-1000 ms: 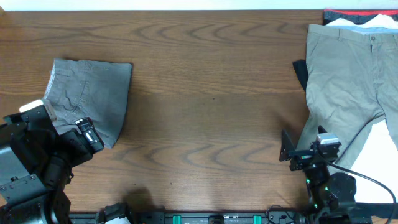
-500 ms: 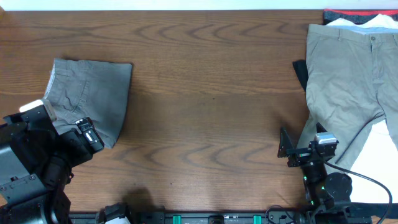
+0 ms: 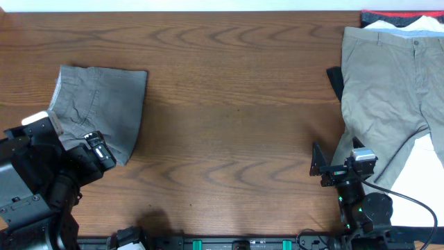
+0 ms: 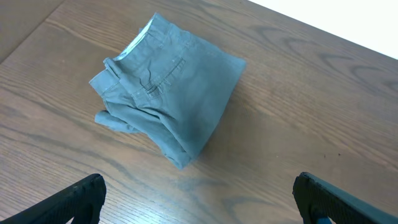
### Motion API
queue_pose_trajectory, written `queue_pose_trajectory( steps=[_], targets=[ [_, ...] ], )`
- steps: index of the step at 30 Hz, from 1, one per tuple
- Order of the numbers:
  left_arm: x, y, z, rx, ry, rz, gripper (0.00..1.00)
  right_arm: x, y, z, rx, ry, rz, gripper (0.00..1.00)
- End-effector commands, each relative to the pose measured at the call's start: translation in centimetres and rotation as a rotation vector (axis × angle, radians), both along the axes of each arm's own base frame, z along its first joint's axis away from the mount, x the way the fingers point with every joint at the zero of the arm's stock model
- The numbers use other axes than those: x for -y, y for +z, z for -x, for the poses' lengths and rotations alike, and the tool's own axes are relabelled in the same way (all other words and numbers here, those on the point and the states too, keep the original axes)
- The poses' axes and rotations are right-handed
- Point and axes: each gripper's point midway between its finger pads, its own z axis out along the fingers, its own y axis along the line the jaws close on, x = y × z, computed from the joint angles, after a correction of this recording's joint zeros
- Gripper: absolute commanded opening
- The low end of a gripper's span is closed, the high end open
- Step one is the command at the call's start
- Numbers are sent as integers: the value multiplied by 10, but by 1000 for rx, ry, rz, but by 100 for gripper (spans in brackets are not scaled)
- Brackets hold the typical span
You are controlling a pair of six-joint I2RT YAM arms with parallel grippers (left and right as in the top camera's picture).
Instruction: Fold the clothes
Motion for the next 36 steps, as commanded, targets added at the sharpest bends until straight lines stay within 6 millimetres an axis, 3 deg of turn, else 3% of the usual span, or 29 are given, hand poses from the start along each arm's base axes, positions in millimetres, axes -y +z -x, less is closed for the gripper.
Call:
queue_pose_trajectory(
  steps=[1,10,16,19,24,36],
  targets=[
    [-1,0,0,0,5,0,98,1,-4,0,-5,-5,-13,99],
    [0,2,1,-17,-18,-109,98,1,-4,0,-5,-4,-13,99],
    [29,32,-45,215,-160,-199,98,1,-4,0,-5,-5,-13,99],
    [48,31,-59,302,-249,-215,98,1,-4,0,-5,-5,-13,99],
    [72,-8,-63,341,-360,-159,98,1,-4,0,-5,-4,-13,99],
    [84,-96,-39,524,-411,-144,98,1,-4,0,-5,-5,-13,99]
  ],
)
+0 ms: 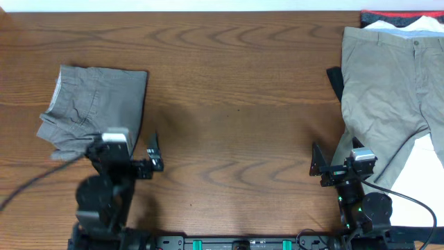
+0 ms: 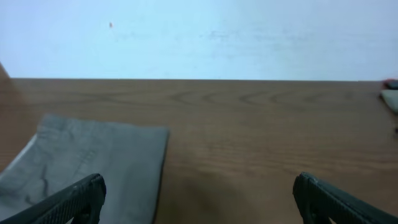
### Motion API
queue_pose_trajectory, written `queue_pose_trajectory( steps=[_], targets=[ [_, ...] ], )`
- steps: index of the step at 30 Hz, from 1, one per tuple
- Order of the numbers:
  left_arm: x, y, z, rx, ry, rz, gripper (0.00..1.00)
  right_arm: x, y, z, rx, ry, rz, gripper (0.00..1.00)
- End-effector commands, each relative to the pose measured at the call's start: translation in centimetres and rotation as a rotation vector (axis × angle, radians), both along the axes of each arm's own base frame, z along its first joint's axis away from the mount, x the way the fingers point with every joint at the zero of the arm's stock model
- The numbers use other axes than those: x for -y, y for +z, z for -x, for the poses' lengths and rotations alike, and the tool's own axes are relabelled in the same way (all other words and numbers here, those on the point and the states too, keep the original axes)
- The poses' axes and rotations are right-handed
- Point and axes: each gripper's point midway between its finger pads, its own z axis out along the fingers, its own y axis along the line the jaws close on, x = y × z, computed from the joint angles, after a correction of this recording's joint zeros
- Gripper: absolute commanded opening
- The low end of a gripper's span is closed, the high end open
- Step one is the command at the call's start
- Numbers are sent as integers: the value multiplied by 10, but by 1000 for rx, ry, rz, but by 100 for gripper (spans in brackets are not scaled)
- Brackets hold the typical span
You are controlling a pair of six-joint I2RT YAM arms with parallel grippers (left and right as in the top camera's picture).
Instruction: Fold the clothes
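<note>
A folded pair of grey shorts (image 1: 97, 104) lies at the table's left; the left wrist view shows it low on the left (image 2: 93, 162). My left gripper (image 1: 111, 151) stands just in front of the shorts' near edge, open and empty (image 2: 199, 202), its fingers (image 2: 74, 199) wide apart and pointing level across the table. A pair of khaki trousers (image 1: 388, 90) lies spread out at the right. My right gripper (image 1: 338, 163) rests at their near left edge, one finger set far out to the side, holding nothing.
Under the trousers lie a white garment (image 1: 423, 173) and, at the far right corner, a red and black one (image 1: 395, 15). A dark piece (image 1: 334, 80) sticks out at the trousers' left edge. The brown table (image 1: 236, 104) stretches between the two piles.
My left arm has moved from the near left corner to the right, in front of the shorts. Its camera looked down on the shorts and now looks level. Shorts and right arm unchanged.
</note>
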Motion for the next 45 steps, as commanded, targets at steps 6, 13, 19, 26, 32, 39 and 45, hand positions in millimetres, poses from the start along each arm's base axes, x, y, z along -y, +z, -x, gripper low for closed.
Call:
queue_pose_trajectory(
  steps=[6,13,19,26,32,39,45],
  targets=[
    [7,-41,17,75,-50,8,98,1,-2,0,-2,-4,-12,99],
    [8,-59,8,113,-49,12,98,1,-2,0,-2,-5,-12,99],
    [6,-78,-1,131,-32,12,98,1,-2,0,-2,-5,-12,99],
    [-2,-105,-6,92,7,12,98,1,-2,0,-2,-5,-12,99],
    [-2,-105,-6,91,7,12,98,1,-2,0,-2,-5,-12,99],
    [-2,-106,-6,89,7,12,98,1,-2,0,-3,-4,-12,99],
    [-2,-106,-6,89,7,12,98,1,-3,0,-7,-4,-12,99]
  ],
)
